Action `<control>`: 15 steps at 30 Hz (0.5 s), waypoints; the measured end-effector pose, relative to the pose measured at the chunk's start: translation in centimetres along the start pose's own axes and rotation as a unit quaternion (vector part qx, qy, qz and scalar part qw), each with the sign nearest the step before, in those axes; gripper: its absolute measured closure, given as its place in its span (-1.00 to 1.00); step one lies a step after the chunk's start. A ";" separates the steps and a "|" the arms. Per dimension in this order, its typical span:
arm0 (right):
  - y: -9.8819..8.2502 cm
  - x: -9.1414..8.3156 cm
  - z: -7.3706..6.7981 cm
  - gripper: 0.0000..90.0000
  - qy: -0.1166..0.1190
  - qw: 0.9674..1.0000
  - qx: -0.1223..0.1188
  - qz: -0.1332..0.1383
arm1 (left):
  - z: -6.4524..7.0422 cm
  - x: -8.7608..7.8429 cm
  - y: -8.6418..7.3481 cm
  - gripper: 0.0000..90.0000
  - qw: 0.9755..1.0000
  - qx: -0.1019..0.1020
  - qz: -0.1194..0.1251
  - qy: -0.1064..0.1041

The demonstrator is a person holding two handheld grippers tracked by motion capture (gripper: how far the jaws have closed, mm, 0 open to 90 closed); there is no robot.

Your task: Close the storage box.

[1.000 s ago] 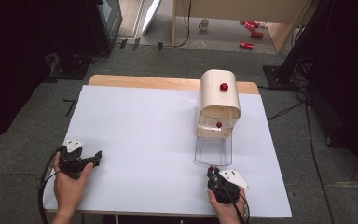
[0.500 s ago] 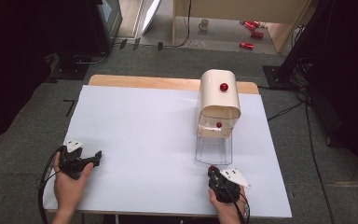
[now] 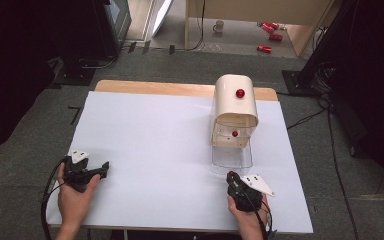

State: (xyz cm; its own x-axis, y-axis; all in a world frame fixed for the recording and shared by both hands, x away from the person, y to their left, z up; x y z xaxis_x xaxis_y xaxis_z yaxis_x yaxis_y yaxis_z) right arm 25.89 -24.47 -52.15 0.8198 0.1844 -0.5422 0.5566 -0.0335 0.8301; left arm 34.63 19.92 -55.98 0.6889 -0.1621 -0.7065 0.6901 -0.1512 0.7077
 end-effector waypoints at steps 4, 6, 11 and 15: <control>0.3 0.2 0.1 0.67 -0.001 1.000 -0.004 -0.001 | 0.0 0.0 0.0 -0.69 1.000 0.000 0.000 0.000; 0.6 0.5 0.1 0.67 -0.002 1.000 -0.004 -0.003 | 0.0 0.0 0.0 -0.69 1.000 0.000 0.000 0.000; 1.3 1.1 0.4 0.67 -0.001 1.000 -0.003 -0.002 | 0.0 0.0 0.0 -0.69 1.000 0.000 0.000 0.000; 1.8 1.7 0.5 0.67 -0.002 1.000 -0.004 -0.003 | 0.0 0.0 0.0 -0.69 1.000 0.000 0.000 0.000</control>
State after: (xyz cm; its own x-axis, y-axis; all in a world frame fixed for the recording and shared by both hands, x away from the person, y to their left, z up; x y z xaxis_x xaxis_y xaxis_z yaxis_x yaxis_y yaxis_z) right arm 28.35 -24.76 -51.61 0.8168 0.1812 -0.5477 0.5605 -0.0248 0.8278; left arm 34.63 19.93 -55.98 0.6888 -0.1622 -0.7066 0.6902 -0.1513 0.7076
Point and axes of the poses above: each handheld gripper's, and its own axes: x roughly forward along the jaws, y roughly out of its top, z roughly to its right, the point moved 9 cm from there along x, roughly forward along the jaws, and after that the axes turned 2 degrees about -x, right-handed, at the moved point
